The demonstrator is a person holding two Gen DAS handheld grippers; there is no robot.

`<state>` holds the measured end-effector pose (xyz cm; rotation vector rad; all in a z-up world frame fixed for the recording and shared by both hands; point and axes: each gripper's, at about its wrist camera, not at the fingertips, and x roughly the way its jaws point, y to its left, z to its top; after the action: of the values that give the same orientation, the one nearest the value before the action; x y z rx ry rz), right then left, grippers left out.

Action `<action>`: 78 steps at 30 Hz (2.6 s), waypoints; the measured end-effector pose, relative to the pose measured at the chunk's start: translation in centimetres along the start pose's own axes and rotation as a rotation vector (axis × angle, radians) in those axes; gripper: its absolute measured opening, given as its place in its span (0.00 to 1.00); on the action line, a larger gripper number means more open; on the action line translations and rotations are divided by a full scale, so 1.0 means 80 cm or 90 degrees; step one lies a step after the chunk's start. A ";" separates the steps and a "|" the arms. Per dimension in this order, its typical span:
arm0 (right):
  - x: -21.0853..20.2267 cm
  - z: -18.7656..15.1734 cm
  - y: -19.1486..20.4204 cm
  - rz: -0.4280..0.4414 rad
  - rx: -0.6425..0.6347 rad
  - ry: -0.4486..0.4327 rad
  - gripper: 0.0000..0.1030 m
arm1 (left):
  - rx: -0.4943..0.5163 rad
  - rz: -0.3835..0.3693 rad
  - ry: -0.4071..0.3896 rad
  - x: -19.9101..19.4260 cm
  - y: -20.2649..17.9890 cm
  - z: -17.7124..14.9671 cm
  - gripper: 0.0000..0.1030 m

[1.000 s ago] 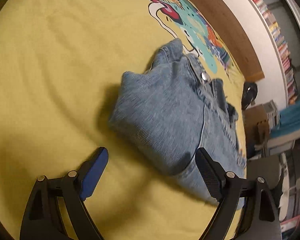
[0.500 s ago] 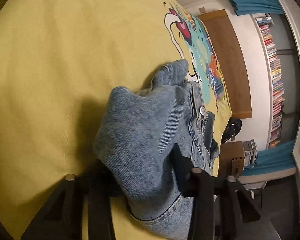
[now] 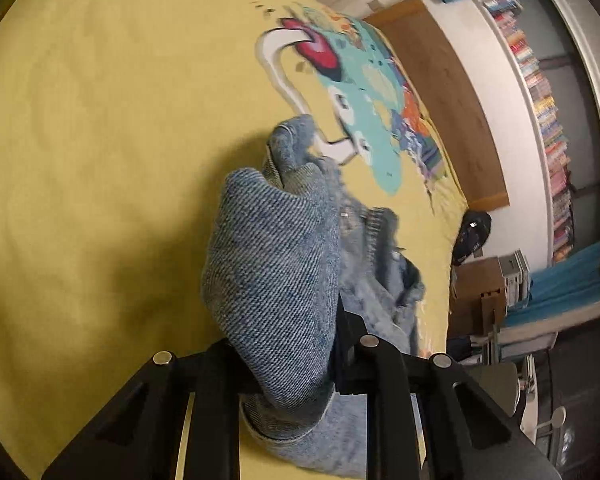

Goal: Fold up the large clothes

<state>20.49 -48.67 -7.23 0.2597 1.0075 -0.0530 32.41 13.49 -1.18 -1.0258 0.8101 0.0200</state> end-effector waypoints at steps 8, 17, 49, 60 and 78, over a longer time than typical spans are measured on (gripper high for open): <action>-0.013 -0.004 -0.026 0.016 0.019 -0.021 0.74 | 0.030 -0.083 0.015 0.005 -0.098 -0.027 0.15; -0.019 -0.009 -0.059 0.028 0.047 -0.033 0.74 | 0.090 -0.172 0.093 0.058 -0.221 -0.105 0.15; -0.015 -0.037 -0.107 0.043 0.108 -0.029 0.74 | 0.566 -0.023 0.275 0.206 -0.313 -0.430 0.44; -0.031 -0.005 -0.055 0.045 0.042 -0.035 0.74 | 0.661 -0.102 0.335 0.149 -0.332 -0.440 0.44; 0.063 0.135 0.209 0.253 -0.152 -0.039 0.74 | 0.654 -0.040 0.260 0.132 -0.259 -0.273 0.44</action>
<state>34.91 -34.68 -2.80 0.2332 0.8775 0.4156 34.81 -18.14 2.24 -0.0674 0.9833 -0.6188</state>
